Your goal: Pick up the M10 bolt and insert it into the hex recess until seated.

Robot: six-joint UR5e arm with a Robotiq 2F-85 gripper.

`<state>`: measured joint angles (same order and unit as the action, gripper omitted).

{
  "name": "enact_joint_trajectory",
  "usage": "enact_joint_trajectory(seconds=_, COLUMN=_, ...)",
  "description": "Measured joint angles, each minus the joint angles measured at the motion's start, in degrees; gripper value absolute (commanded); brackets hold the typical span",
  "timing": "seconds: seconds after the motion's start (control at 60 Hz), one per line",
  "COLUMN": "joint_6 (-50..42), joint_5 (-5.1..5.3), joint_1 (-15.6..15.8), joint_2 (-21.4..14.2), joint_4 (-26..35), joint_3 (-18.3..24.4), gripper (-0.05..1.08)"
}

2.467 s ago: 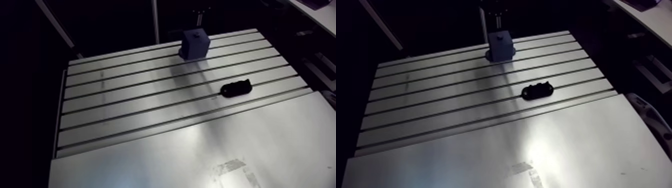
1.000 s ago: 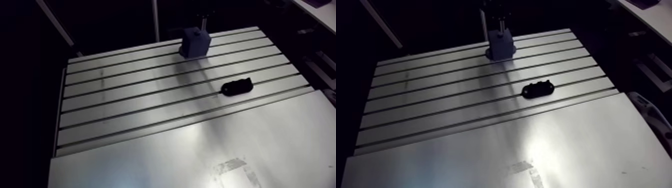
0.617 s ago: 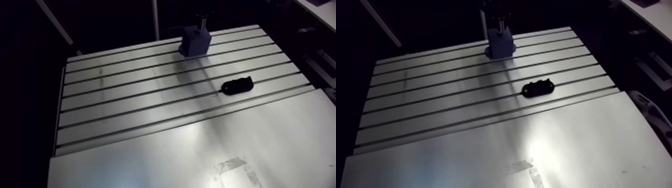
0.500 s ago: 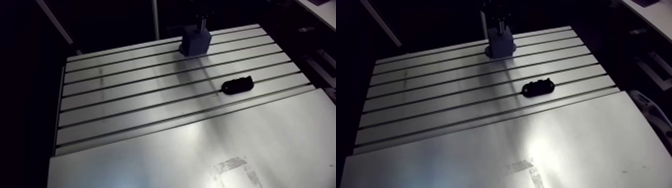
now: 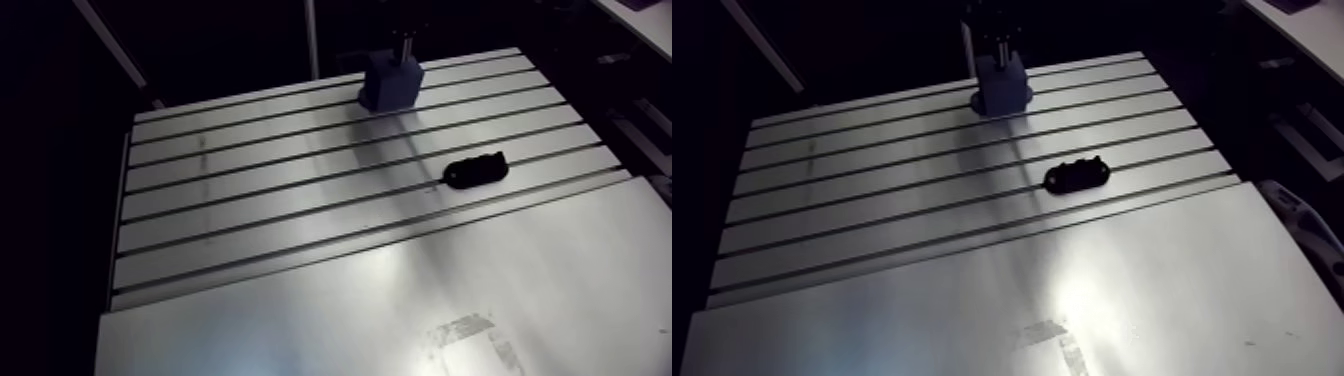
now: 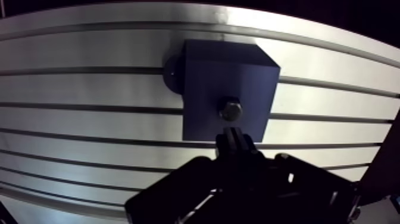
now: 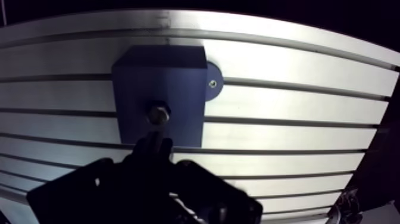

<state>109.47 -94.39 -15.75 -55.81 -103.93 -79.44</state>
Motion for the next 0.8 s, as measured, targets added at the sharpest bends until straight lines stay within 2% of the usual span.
enact_joint_trajectory(seconds=0.8, joint_6=0.1, joint_5=-0.05, joint_1=0.0, joint_2=0.4, joint_4=-0.1, joint_3=0.2, gripper=1.08)
